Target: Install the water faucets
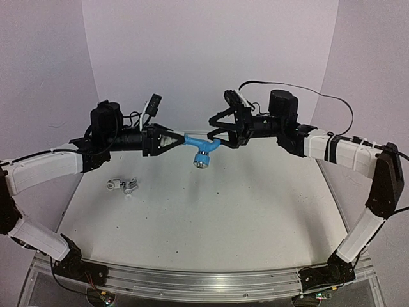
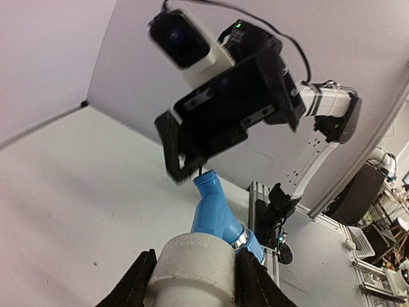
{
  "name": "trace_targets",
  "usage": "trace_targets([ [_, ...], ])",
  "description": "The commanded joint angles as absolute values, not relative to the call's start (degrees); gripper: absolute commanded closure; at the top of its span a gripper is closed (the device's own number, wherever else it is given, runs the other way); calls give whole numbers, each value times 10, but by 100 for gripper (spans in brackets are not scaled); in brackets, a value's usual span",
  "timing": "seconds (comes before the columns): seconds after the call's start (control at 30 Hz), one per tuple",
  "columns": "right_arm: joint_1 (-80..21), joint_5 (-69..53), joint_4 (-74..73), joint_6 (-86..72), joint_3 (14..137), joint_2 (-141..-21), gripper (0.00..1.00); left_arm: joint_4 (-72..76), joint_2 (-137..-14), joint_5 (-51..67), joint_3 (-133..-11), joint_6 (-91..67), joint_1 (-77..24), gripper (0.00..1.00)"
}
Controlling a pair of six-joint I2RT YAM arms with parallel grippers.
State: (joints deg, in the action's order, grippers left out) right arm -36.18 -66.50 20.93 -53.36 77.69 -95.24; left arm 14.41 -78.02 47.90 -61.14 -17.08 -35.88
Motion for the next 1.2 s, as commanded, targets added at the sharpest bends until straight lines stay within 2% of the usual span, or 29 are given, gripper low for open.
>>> trace_targets([
  [0.0, -290, -613, 185, -524, 742, -963, 2, 180, -731, 389, -524, -256, -352, 100],
  [0.1, -239, -582, 179, -520, 682, -943, 2, 185, -738, 374, -480, -260, -351, 100],
  [0.17, -221, -561, 161, -496, 645, -924, 2, 239, -764, 365, -435, -277, -349, 100],
  [0.33, -220, -520, 55, -405, 634, -892, 2, 452, -890, 403, -368, -325, -349, 100],
  [0.47, -220, -498, 15, -371, 624, -866, 2, 494, -993, 385, -367, -313, -346, 98],
  [0.57, -220, -446, -69, -302, 631, -835, 2, 502, -1028, 380, -367, -315, -346, 79],
  [0.63, -220, -406, -118, -261, 634, -802, 2, 502, -1024, 345, -346, -314, -343, 59],
  [0.67, -220, -392, -125, -247, 633, -788, 2, 502, -1018, 344, -340, -315, -341, 38],
  [0.7, -220, -377, -136, -237, 632, -773, 2, 499, -1006, 329, -325, -319, -339, 13],
  [0.73, -220, -357, -146, -226, 632, -756, 2, 493, -981, 301, -303, -327, -337, 1],
  [0.87, -220, -300, -215, -183, 663, -719, 2, 361, -860, 232, -272, -324, -333, 0],
  [0.93, -220, -233, -257, -149, 693, -698, 2, 233, -778, 154, -283, -328, -333, 0],
  [1.07, -220, -119, -317, -83, 750, -635, 2, -41, -608, 35, -372, -324, -332, 0],
  [1.17, -220, -62, -336, -56, 800, -599, 2, -131, -520, -33, -454, -312, -331, 0],
])
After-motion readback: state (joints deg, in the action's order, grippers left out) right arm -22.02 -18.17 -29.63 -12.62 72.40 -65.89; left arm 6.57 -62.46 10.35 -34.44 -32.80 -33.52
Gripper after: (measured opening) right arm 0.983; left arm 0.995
